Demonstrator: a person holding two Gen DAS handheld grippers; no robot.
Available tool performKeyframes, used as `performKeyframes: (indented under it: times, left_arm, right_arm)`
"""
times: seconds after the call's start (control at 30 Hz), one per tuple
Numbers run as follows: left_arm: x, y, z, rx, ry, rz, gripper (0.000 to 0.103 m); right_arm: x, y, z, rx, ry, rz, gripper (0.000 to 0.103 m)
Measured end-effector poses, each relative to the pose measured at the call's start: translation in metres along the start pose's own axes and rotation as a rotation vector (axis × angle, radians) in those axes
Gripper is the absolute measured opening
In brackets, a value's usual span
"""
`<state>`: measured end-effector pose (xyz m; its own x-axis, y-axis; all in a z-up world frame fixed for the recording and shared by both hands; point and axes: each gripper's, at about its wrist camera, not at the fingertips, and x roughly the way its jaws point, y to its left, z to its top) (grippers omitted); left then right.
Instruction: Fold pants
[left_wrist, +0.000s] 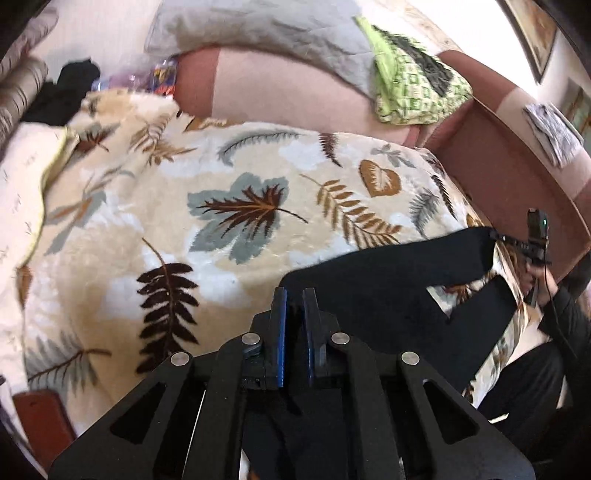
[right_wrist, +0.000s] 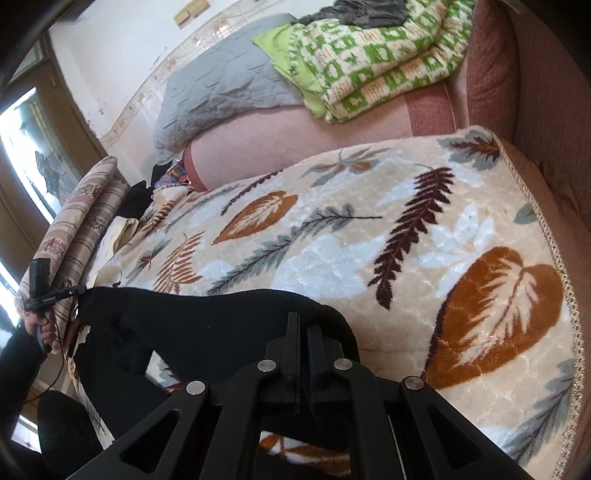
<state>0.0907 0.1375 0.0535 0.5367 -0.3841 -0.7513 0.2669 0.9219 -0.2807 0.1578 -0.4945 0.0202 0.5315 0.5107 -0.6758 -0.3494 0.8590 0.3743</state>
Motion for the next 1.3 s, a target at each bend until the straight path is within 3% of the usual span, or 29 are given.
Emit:
performKeyframes:
  times: [0.2,0.47,0.63,0.8,0.93,1.1,1.2,1.3]
  left_arm:
    - [-0.036,-0.037,-0.029,0.112,-0.044,0.043,0.007]
    - [-0.053,-0.055,-0.088,0.213,0.014,0.019,0.007]
    - [-0.041,-0.025,-0.133,0.115,0.039,-0.004,0.007]
    - [-0.034,-0.008,-0.153,0.025,0.027,-0.03,0.007]
    - [-0.037,-0.005,-0.153,-0.01,0.02,-0.039,0.011]
    - [-0.058,0.002,-0.156,-0.068,-0.022,-0.033,0.014]
    - [-0.077,0.01,-0.157,-0.142,-0.089,-0.003,0.014]
    - [-0.091,0.008,-0.149,-0.217,-0.161,-0.017,0.019]
  right_arm:
    - [-0.03,0.021,-0.012,-0.098,0.0,-0.03,0.003]
    - [-0.067,0.048,-0.063,-0.323,0.145,-0.054,0.002]
    - [-0.078,0.04,-0.109,-0.415,0.273,-0.126,0.002]
    - [-0.072,0.015,-0.139,-0.399,0.364,-0.206,0.001]
    - [-0.078,0.002,-0.146,-0.359,0.346,-0.234,0.001]
    - [-0.101,0.005,-0.123,-0.291,0.228,-0.281,0.001]
    - [-0.106,0.026,-0.104,-0.283,0.185,-0.219,0.001]
    - [-0.086,0.064,-0.1,-0.376,0.228,-0.135,0.001]
